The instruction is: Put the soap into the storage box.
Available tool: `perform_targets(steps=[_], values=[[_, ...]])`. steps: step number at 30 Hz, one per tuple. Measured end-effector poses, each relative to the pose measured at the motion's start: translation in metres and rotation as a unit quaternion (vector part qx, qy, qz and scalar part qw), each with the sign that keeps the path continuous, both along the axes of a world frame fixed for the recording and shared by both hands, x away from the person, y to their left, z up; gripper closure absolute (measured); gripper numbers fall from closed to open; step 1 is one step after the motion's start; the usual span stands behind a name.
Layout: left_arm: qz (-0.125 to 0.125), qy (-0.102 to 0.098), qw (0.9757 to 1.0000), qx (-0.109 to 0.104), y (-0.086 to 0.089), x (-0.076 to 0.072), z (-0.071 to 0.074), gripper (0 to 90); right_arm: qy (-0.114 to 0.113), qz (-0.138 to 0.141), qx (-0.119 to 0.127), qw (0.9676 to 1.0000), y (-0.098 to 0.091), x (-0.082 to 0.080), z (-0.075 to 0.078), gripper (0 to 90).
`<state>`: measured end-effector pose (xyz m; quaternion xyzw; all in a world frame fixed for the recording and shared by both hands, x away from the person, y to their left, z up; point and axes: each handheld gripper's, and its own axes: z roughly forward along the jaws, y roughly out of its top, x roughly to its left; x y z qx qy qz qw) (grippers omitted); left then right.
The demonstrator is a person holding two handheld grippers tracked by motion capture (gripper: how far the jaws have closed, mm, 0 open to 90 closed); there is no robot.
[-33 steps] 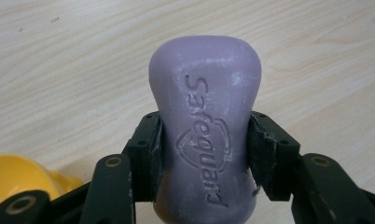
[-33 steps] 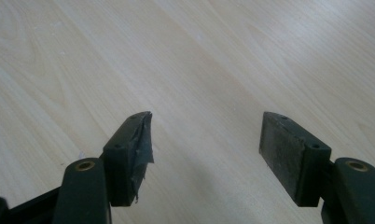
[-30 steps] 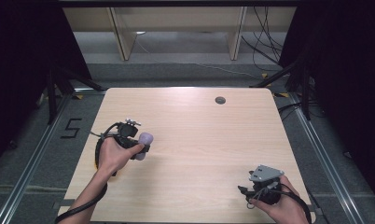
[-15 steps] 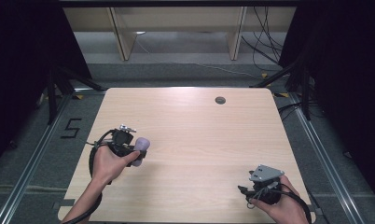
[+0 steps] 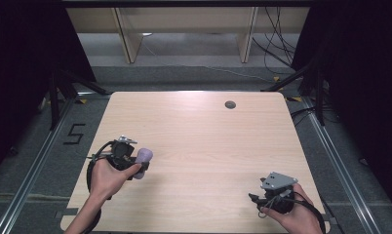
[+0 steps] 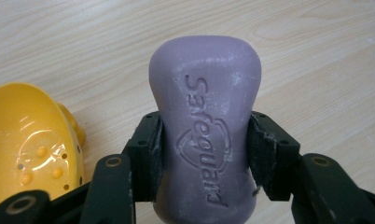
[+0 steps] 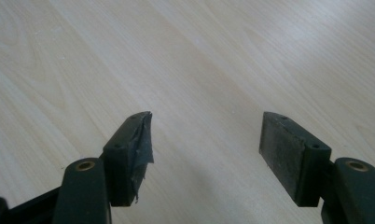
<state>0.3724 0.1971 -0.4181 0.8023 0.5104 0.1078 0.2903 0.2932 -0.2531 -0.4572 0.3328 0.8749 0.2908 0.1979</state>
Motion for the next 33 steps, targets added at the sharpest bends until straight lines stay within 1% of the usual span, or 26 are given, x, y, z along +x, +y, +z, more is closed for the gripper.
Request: perform_targets(steps=[1,2,3,4,6,7,8,9,10,11,12,14,15,19,20,25,26,29,30,31,33], values=[[-0.005,0.010,0.9999,0.006,0.001,-0.001,0.001,49.4,0.000,0.000,0.000,1.0000,0.000,0.000,0.000,35.0],[-0.002,0.007,1.0000,0.003,0.001,-0.002,0.000,49.4,0.000,0.001,0.000,1.0000,0.000,0.000,0.000,35.0],[-0.005,0.008,0.9999,0.005,0.002,-0.003,0.000,49.4,-0.001,0.001,0.001,1.0000,0.000,0.000,0.000,35.0],[0.004,0.004,1.0000,0.000,0.001,-0.004,-0.001,49.4,-0.001,0.001,0.000,1.0000,0.000,0.000,0.000,35.0],[-0.007,0.009,0.9999,0.008,0.003,-0.007,0.000,49.4,-0.002,0.000,0.001,1.0000,-0.001,0.000,0.000,35.0],[-0.003,0.008,1.0000,0.002,0.002,-0.008,-0.001,49.4,-0.002,0.001,0.001,1.0000,-0.001,0.000,0.000,35.0],[-0.004,0.008,1.0000,0.004,0.003,-0.009,-0.001,49.4,-0.003,0.001,0.000,1.0000,-0.001,0.000,0.000,35.0],[-0.004,0.006,1.0000,0.004,0.003,-0.010,-0.001,49.4,-0.002,0.000,0.000,1.0000,-0.001,0.000,0.000,35.0],[-0.001,-0.002,1.0000,0.003,0.003,-0.011,-0.002,49.4,-0.002,0.000,0.000,1.0000,-0.001,0.000,0.000,35.0],[-0.002,-0.001,1.0000,0.005,0.004,-0.012,-0.002,49.4,-0.001,0.000,0.001,1.0000,0.000,0.000,0.000,35.0],[-0.001,0.006,1.0000,0.004,0.004,-0.013,-0.002,49.4,-0.001,0.000,0.001,1.0000,0.000,0.000,0.000,35.0],[-0.004,0.001,1.0000,0.007,0.005,-0.015,-0.003,49.4,-0.002,0.000,0.000,1.0000,-0.001,0.000,0.001,35.0],[-0.001,0.004,1.0000,0.007,0.005,-0.016,-0.003,49.4,-0.002,0.000,0.000,1.0000,-0.001,0.000,0.001,35.1],[-0.002,0.005,1.0000,0.007,0.007,-0.020,-0.003,49.4,-0.002,0.000,0.000,1.0000,-0.001,0.000,0.000,35.0],[0.004,0.004,1.0000,0.004,0.007,-0.021,-0.004,49.4,-0.002,0.000,0.000,1.0000,-0.001,0.000,0.000,35.0],[-0.002,0.006,1.0000,0.007,0.012,-0.025,-0.003,49.4,-0.003,0.001,-0.001,1.0000,-0.001,0.000,0.001,35.0],[0.003,0.004,1.0000,0.007,0.012,-0.027,-0.004,49.4,-0.003,0.001,-0.001,1.0000,-0.001,0.000,0.001,35.1],[0.008,0.005,1.0000,0.002,0.017,-0.032,-0.004,49.4,-0.002,0.001,-0.001,1.0000,-0.001,0.000,0.001,35.1],[0.006,0.005,1.0000,0.004,0.018,-0.032,-0.005,49.4,-0.003,0.001,-0.001,1.0000,-0.001,0.000,0.001,35.1],[0.011,0.002,0.9999,0.000,0.019,-0.033,-0.006,49.4,-0.004,0.000,-0.001,1.0000,-0.001,0.000,0.001,35.1],[0.012,0.007,0.9999,0.004,0.023,-0.035,-0.005,49.4,-0.004,0.000,-0.001,1.0000,-0.001,0.000,0.001,35.1]])
